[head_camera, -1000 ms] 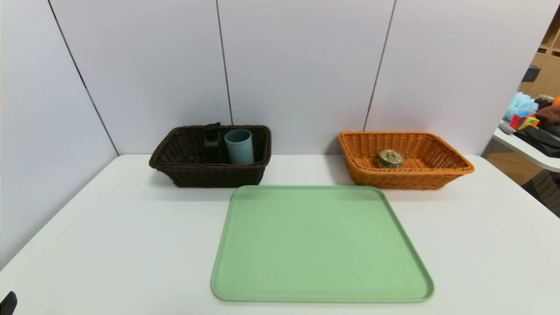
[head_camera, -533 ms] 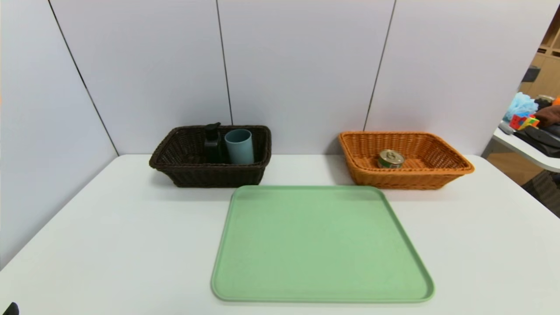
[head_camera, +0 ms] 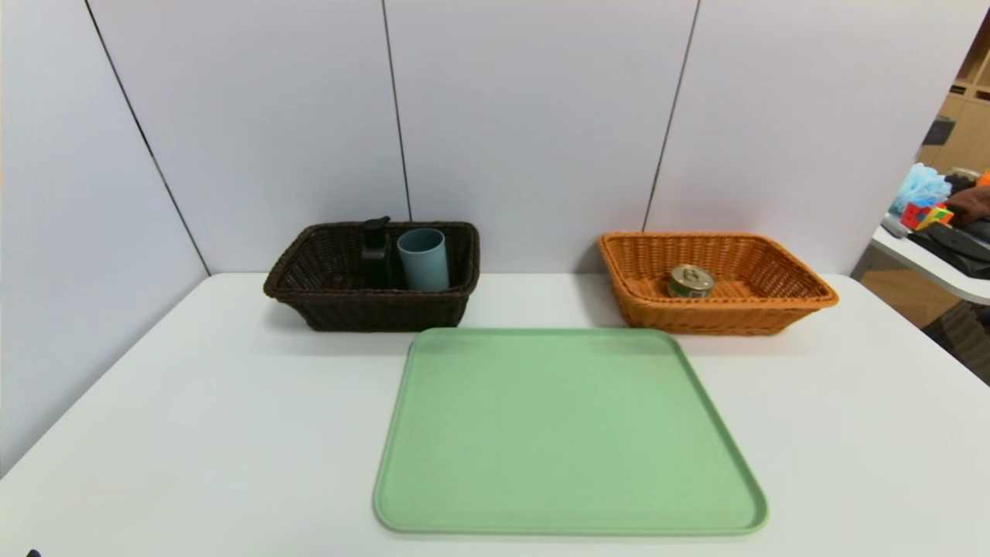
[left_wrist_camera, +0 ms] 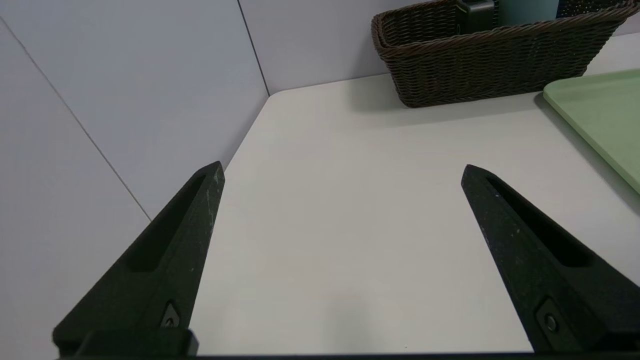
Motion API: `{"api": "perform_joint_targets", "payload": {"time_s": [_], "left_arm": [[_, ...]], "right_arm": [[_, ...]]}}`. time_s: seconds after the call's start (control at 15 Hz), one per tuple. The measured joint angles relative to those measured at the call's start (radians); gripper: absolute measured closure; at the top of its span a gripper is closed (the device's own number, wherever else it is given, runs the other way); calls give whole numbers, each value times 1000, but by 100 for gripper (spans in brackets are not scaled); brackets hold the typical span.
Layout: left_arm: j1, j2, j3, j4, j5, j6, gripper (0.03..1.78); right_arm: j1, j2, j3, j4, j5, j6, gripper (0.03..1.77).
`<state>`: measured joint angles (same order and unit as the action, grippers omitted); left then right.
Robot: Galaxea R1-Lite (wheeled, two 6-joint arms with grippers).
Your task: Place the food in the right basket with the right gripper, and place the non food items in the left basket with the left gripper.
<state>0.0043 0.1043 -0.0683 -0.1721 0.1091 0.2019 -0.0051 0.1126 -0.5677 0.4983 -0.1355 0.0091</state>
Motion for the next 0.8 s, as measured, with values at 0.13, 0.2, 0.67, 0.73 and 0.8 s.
{"api": "perform_joint_targets", "payload": {"time_s": [0.13,0.2,0.67,0.73,0.8], "left_arm": [[0,-14,24,0,-2,3,12],[0,-23,35,0,-5,4,12],[0,-92,68,50,-62,5,12],[-1,-97,68,52,-70,7,12],[-1,-100,68,54,-73,4,12]], "right_arm": [[3,-40,15,31,20,-14,10],[3,-53,22,24,24,-17,10],[3,-112,210,-177,91,-29,10],[3,-113,247,-223,106,-29,10],[3,-114,281,-261,124,-29,10]]}}
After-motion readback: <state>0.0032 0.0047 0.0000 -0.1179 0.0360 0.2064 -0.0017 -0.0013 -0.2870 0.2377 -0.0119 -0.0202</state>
